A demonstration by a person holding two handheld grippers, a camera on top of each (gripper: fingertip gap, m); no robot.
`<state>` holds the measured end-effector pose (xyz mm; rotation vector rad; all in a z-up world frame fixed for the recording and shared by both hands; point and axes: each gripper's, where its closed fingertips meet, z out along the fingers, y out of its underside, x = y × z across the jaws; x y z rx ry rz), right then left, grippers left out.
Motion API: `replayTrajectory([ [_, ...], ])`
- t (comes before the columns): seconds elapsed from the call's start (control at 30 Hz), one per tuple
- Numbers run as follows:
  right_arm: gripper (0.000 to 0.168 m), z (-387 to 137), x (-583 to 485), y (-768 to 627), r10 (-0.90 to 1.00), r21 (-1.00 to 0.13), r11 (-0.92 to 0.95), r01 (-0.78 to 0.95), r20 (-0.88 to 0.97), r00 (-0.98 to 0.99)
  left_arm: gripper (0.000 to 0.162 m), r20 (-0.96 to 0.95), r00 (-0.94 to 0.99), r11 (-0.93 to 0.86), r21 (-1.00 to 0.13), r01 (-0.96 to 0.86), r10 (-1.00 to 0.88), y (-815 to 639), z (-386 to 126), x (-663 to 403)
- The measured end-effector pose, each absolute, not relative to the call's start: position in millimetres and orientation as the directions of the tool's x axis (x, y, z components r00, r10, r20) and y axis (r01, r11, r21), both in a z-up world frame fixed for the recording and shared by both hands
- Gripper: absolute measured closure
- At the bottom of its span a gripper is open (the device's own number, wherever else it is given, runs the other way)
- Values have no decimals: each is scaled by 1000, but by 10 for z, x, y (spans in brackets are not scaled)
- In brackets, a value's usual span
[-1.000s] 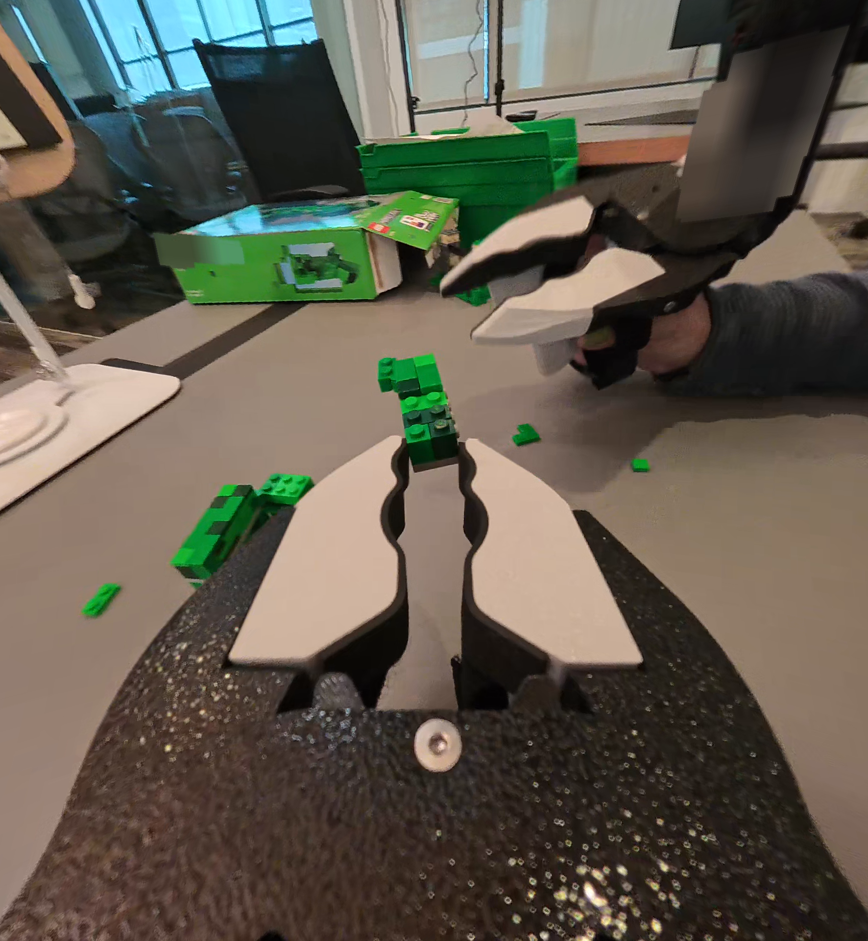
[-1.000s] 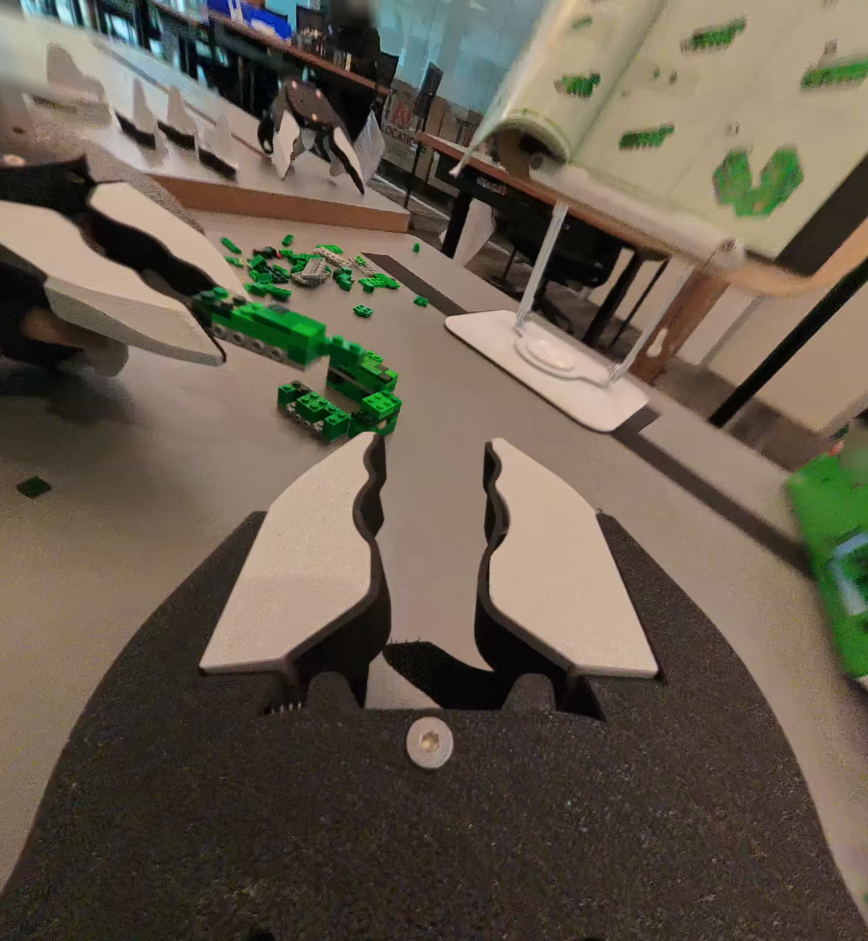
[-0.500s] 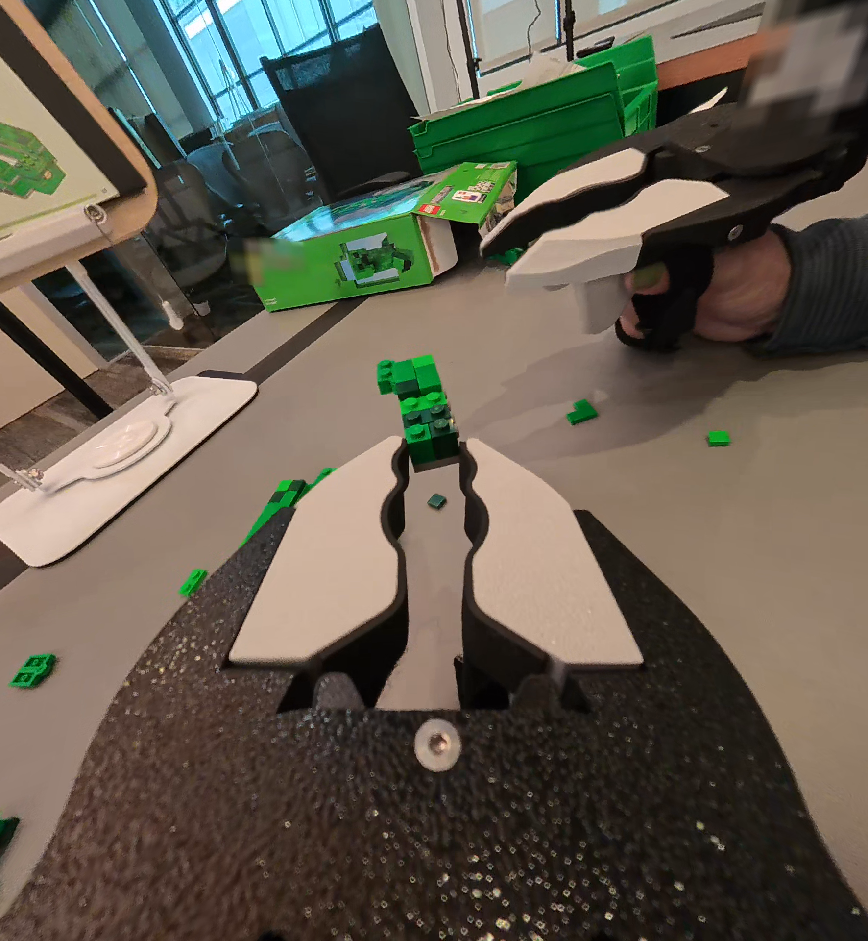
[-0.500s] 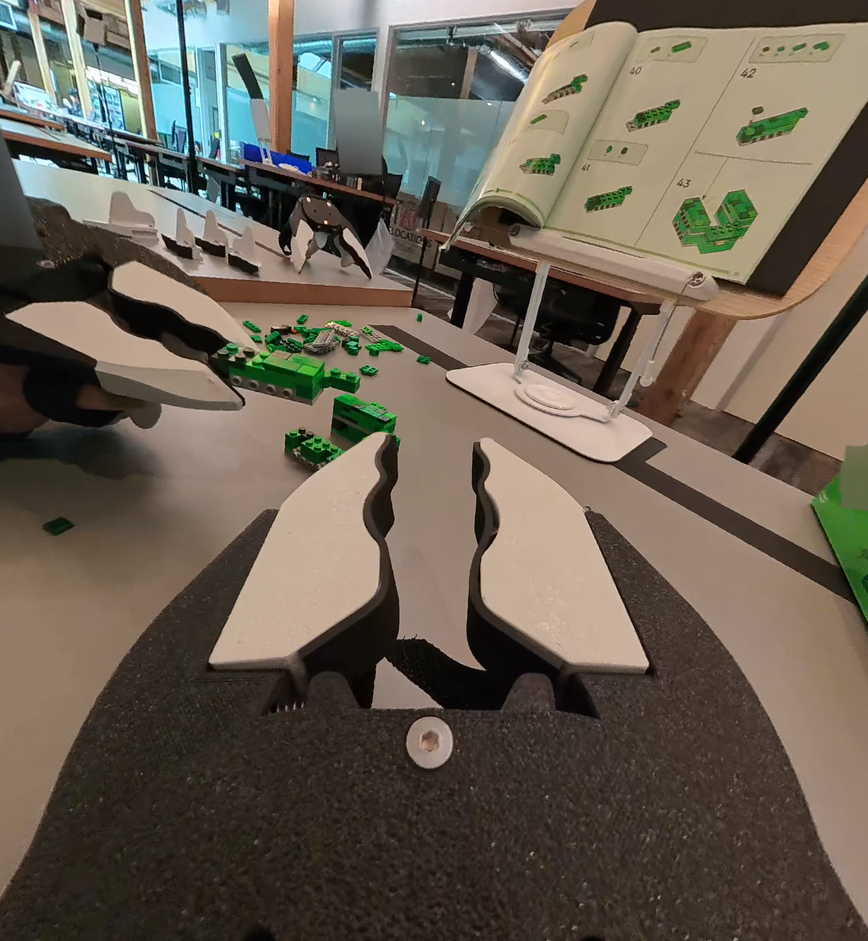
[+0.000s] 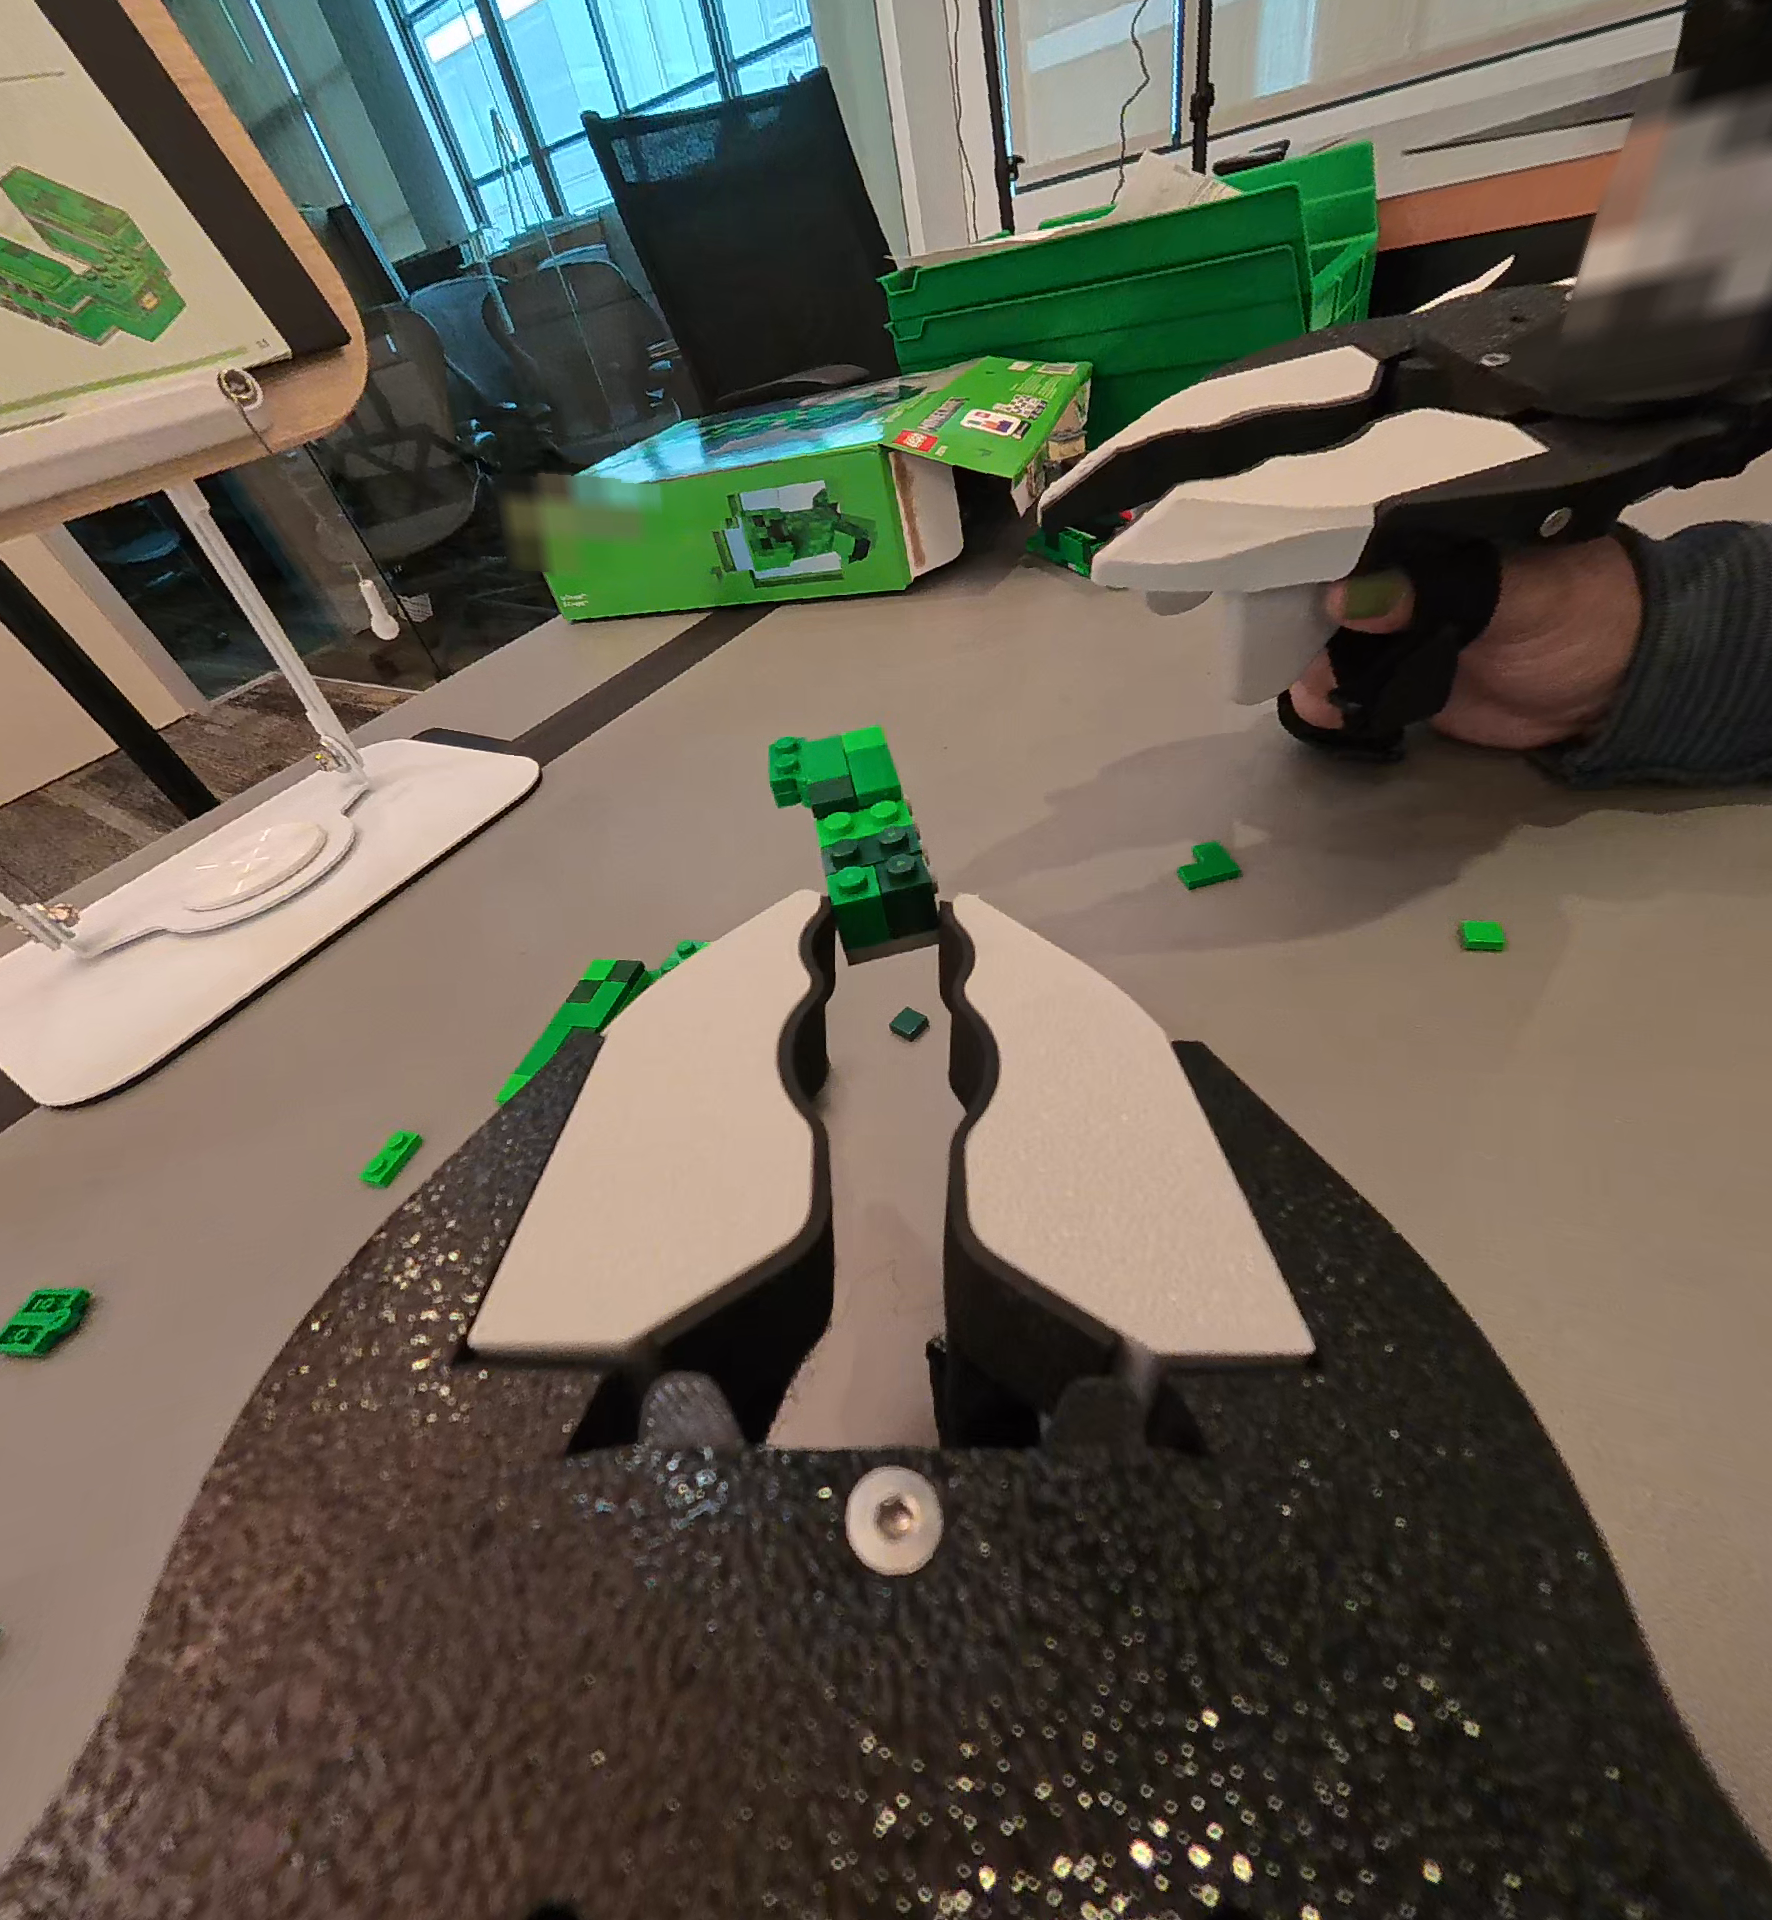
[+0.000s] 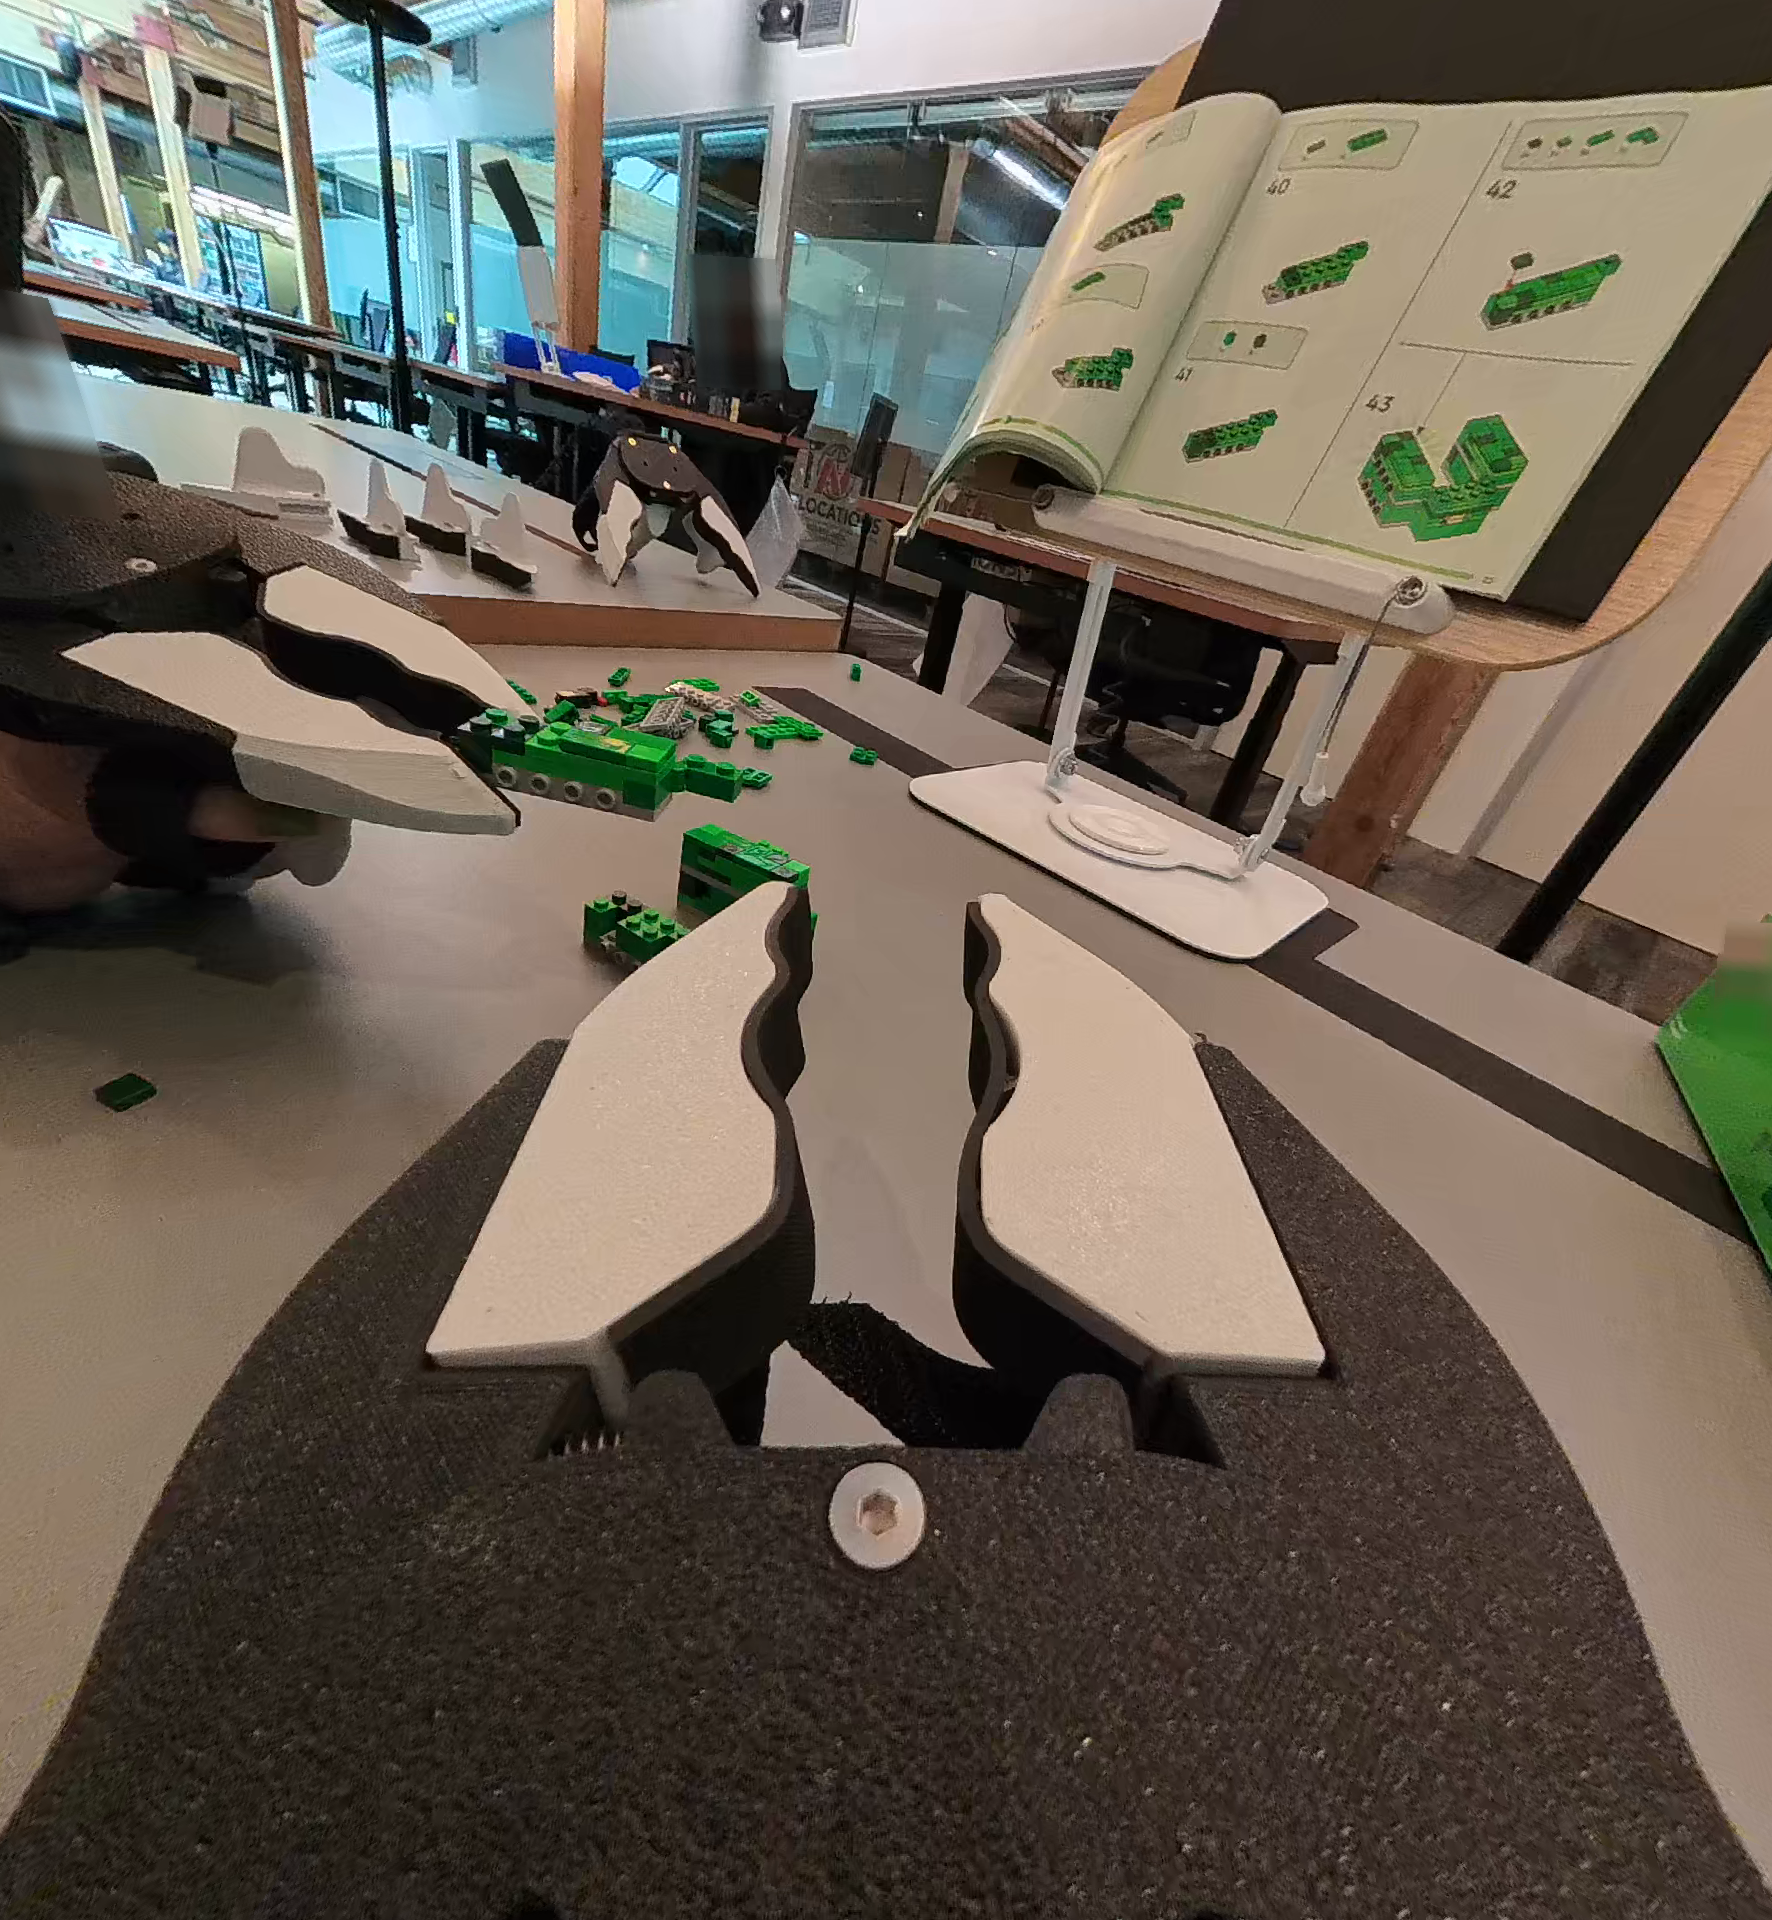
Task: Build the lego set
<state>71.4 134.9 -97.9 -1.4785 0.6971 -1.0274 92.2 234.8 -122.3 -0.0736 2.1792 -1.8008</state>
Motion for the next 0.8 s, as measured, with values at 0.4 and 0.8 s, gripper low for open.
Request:
replayTrajectory([
  [0.4,144,-959,735,1278,-887,-977,-170,132,210,411,144,-195,-947,217,-966,140,-257,2366,-1234,960],
  [0.8,144,-959,747,1256,-891,-970,-196,142,237,388,144,-199,-947,226,-963,143,-250,2360,-1248,950],
])
